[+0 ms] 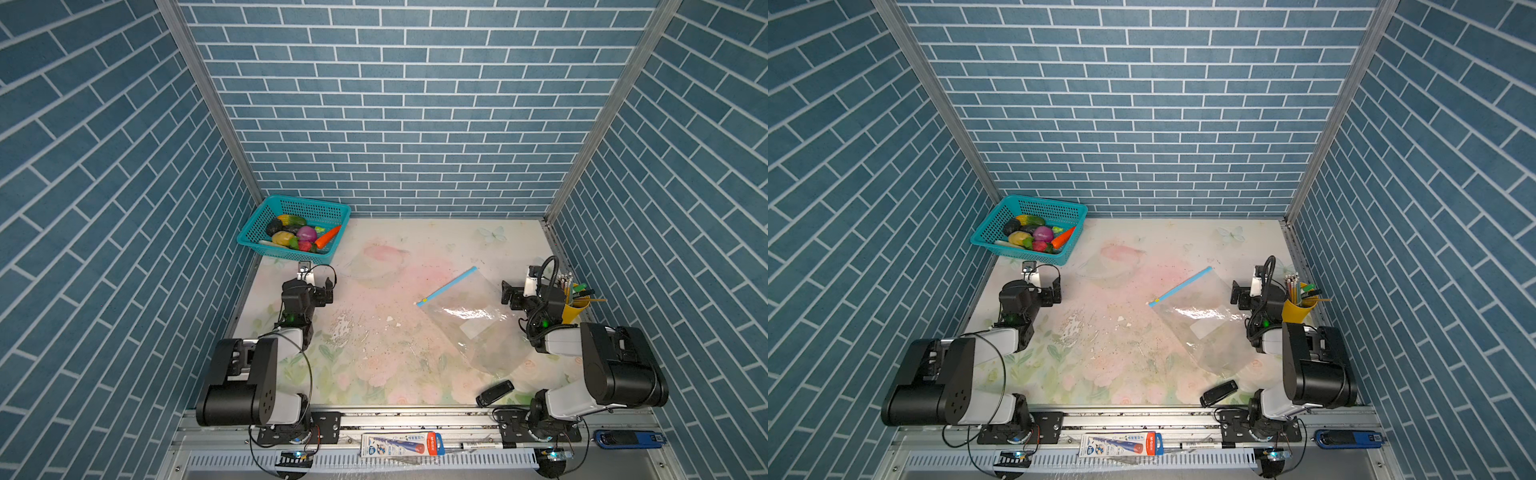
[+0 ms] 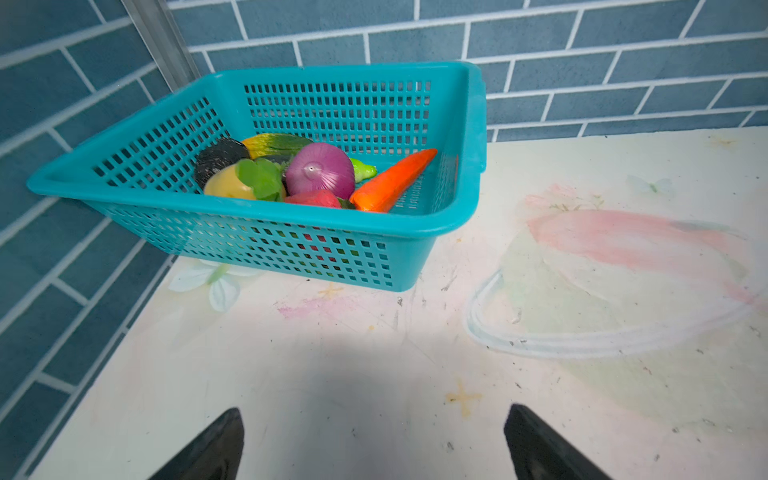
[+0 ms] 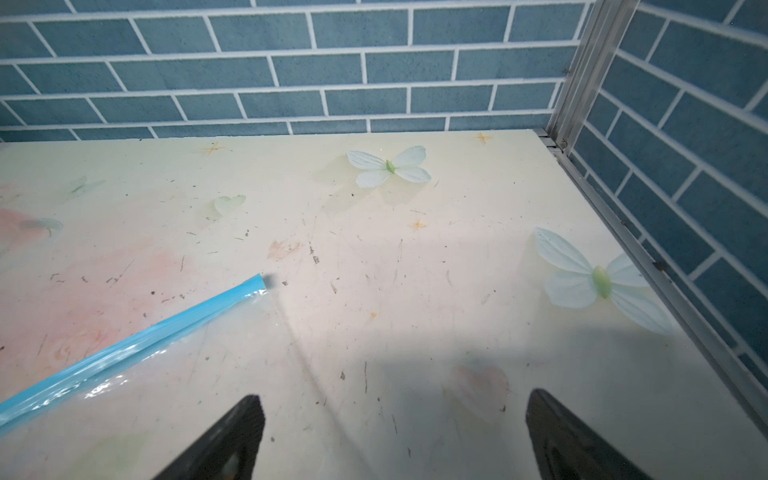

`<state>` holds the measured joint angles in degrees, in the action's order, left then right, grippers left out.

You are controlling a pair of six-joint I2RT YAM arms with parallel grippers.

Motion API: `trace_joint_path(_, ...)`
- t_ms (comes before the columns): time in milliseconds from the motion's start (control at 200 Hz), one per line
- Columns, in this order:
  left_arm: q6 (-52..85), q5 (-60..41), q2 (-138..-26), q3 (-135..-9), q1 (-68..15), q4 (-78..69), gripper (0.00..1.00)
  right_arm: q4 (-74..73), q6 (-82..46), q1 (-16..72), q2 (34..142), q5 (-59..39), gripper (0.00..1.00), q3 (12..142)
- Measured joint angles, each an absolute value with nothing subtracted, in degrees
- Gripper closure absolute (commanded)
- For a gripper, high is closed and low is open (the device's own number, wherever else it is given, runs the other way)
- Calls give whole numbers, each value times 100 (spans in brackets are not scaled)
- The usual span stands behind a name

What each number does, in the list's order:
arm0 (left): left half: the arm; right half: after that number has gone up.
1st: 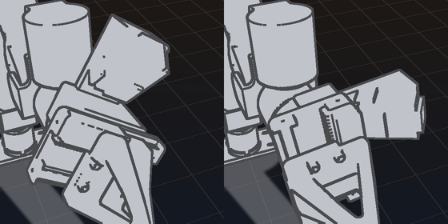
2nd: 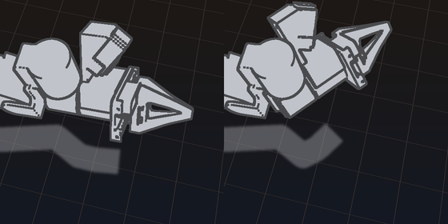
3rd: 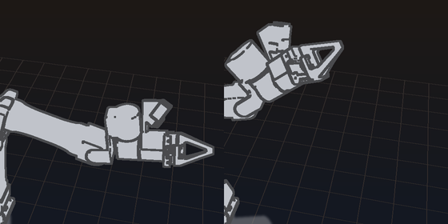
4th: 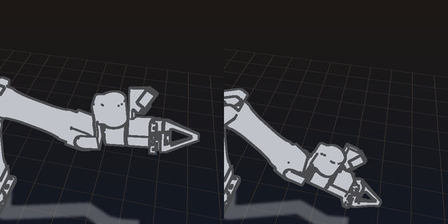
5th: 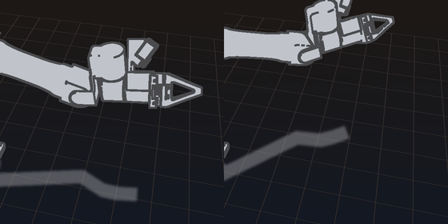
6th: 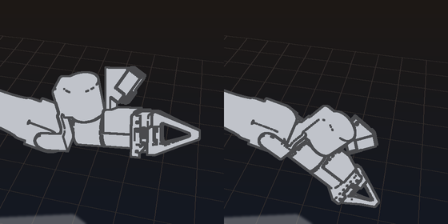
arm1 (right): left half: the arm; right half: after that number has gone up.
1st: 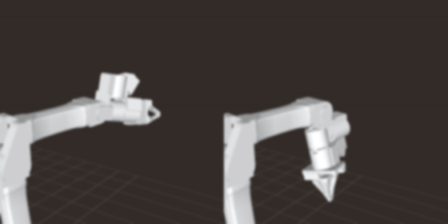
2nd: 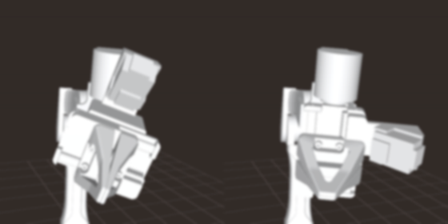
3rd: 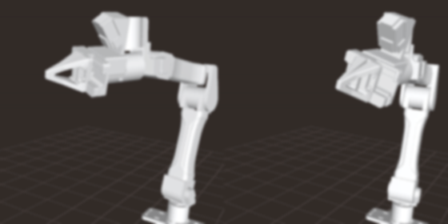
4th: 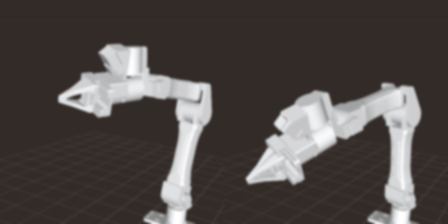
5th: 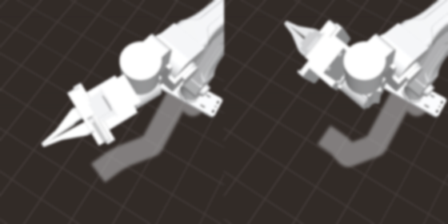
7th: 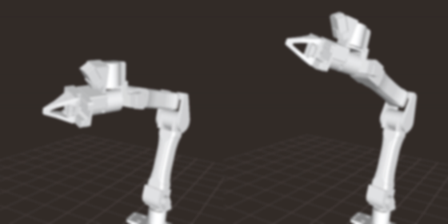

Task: Place the food in the zip-top bag and seal the zipper
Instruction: 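Move left gripper toward teal basket while right gripper reaches over clear bag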

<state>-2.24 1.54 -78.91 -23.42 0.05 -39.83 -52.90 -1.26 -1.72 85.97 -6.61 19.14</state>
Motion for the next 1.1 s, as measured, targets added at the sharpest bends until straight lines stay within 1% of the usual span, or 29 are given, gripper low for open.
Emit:
trace_joint_path(205,-139,316,-7360,-2716,-40,-3173,1,-5345,-99,-139,8597,-617,2,1868)
trace_joint_path(410,21,244,-6858,-2947,-71,-2508,1,-5360,-99,-139,8595,-622,2,1868)
trace_joint_path(550,89,176,-6814,-3096,-73,-2268,1,-5354,-102,-152,8591,-661,2,1868)
trace_joint_path(720,189,49,-6908,-3256,-78,-2051,1,-5133,-99,-259,8508,-943,3,1881)
trace_joint_path(795,217,-36,-6930,-3260,-78,-2045,1,-4700,-1,-285,8361,-1212,2,1953)
trace_joint_path(930,303,-224,-6945,-3245,-78,-2209,1,-3498,252,-292,8023,-1822,2,2604)
trace_joint_path(1100,434,-401,-6987,-3249,-78,-2257,1,-3116,342,-30,7308,-2001,2,2801)
